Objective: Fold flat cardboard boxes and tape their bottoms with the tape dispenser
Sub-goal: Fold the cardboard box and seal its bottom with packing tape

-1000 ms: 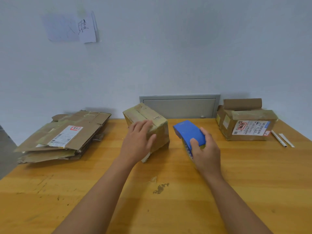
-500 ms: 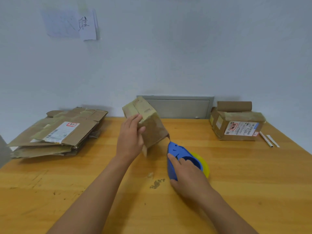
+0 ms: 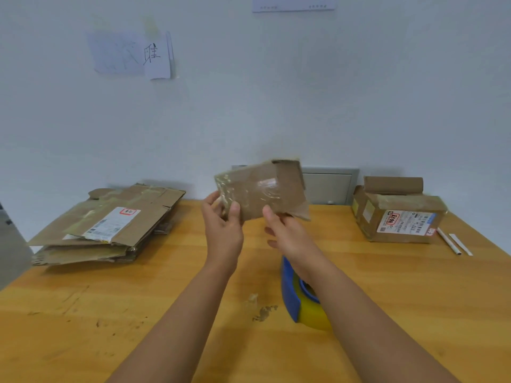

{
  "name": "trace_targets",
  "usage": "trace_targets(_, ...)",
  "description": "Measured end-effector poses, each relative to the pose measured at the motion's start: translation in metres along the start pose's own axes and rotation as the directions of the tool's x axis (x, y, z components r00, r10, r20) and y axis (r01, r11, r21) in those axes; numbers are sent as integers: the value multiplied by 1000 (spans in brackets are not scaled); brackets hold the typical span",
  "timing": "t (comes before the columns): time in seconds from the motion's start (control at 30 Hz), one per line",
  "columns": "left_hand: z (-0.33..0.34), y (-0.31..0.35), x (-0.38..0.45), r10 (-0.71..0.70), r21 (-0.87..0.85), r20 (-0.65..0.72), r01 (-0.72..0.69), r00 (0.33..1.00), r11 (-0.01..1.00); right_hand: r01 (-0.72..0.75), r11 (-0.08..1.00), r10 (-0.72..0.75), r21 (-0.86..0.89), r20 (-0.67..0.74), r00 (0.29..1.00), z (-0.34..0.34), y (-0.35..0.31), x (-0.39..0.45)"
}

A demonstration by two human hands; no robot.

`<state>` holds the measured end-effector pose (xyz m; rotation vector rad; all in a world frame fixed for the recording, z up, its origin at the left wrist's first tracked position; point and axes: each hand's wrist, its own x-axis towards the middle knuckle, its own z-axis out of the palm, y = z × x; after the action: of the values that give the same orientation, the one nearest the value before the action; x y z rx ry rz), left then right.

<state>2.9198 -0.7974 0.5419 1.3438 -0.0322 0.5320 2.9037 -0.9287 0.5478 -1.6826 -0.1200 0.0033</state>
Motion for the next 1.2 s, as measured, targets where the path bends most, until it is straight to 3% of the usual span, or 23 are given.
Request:
trace_targets(0.07, 0, -6, -4, -48, -54, 140, 55, 989, 997, 22, 974, -9, 226, -60, 998, 3, -4, 12)
trace_targets(0.17, 1, -15, -4, -56, -26, 194, 62, 979, 998, 90, 936, -35, 339, -165, 986, -2, 0, 24)
trace_targets(0.33, 6, -20, 9, 35, 271, 183, -85, 982, 959, 162, 982, -135, 100, -231, 964, -32, 13, 32)
trace_targets(0.47, 17, -21, 15, 19, 525, 390, -239, 920, 817, 177, 972, -205, -158, -188, 960, -66, 14, 34)
trace_targets(0.67, 71, -30, 23, -22, 598, 465, -297, 885, 744, 77, 867, -228, -492, -254, 940, -117, 30, 40)
trace_targets(0.83, 118, -51, 20, -182, 642, 554, -277, 812, 715, -34, 805, -186, -593, -306, 934, -155, 60, 35)
trace_targets(1.03, 139, -88, 5, -236, 695, 638, -415, 733, 587, -103, 780, -148, -618, -341, 928, -173, 99, 16)
trace_targets(1.1, 139, -94, 2, -226, 708, 639, -447, 735, 546, -109, 795, -129, -597, -342, 931, -176, 104, 14)
trace_targets(1.2, 141, -92, 3, -82, 718, 600, -490, 796, 494, -68, 858, -174, -510, -412, 895, -178, 100, 13)
